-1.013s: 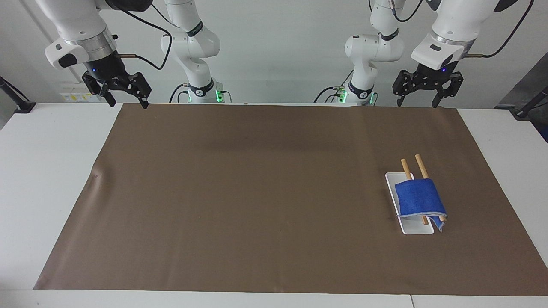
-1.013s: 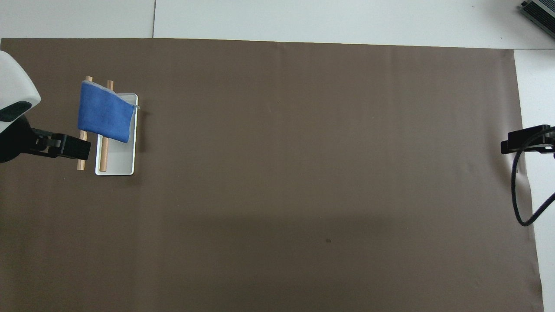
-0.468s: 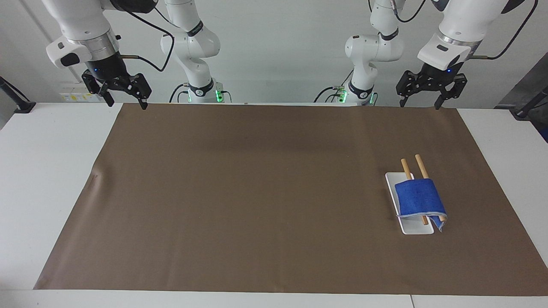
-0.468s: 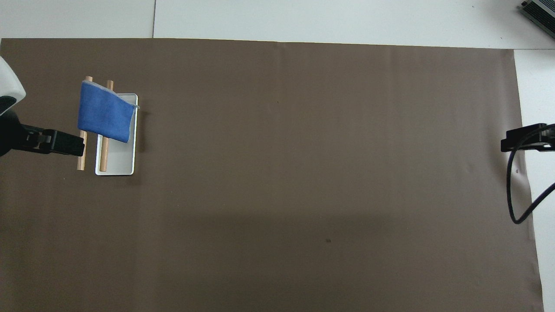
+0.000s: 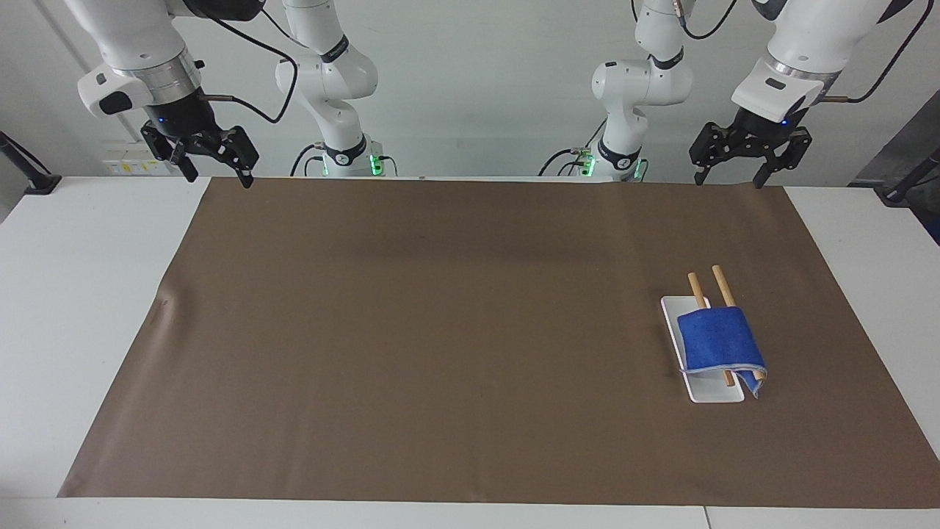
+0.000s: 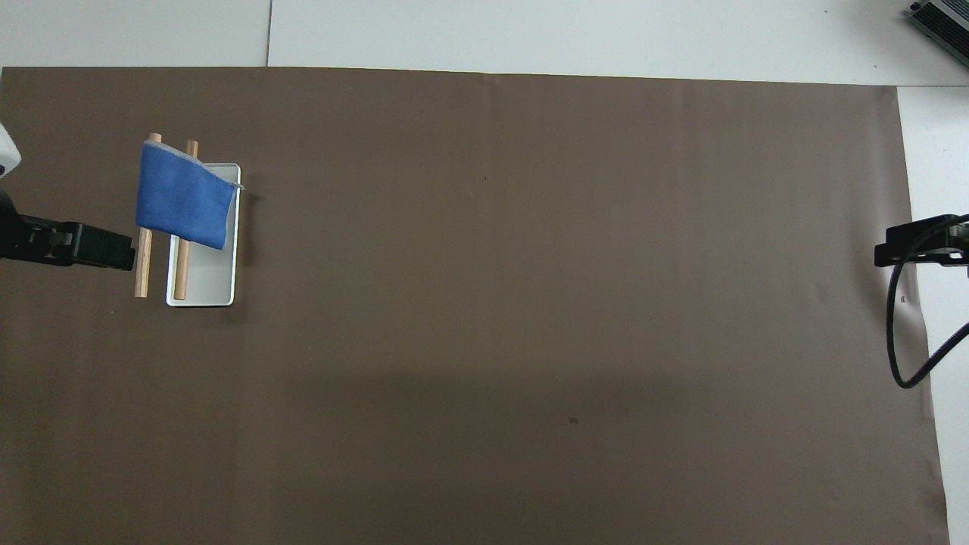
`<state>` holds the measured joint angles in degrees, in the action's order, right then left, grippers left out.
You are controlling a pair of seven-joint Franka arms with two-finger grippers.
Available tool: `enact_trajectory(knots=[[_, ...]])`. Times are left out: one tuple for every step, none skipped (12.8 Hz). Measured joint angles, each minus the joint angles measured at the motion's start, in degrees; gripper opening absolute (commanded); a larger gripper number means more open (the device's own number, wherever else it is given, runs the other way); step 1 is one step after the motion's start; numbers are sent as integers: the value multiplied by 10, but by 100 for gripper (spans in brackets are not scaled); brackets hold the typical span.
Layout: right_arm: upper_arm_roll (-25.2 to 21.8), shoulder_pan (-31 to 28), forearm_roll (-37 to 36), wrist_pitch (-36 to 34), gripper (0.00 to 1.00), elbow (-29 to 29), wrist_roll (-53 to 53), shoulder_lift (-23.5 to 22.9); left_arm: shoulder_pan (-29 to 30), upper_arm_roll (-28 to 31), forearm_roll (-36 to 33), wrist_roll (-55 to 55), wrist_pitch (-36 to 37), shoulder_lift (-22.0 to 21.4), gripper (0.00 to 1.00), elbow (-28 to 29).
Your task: Right arm passes towel to left arm to hang
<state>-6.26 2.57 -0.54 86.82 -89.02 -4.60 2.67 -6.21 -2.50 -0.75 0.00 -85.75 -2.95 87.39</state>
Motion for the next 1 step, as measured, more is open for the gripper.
enact_trajectory(knots=[[0,0,0,0,100,-1,0,0,0,0,0,0,0,0,100,0]])
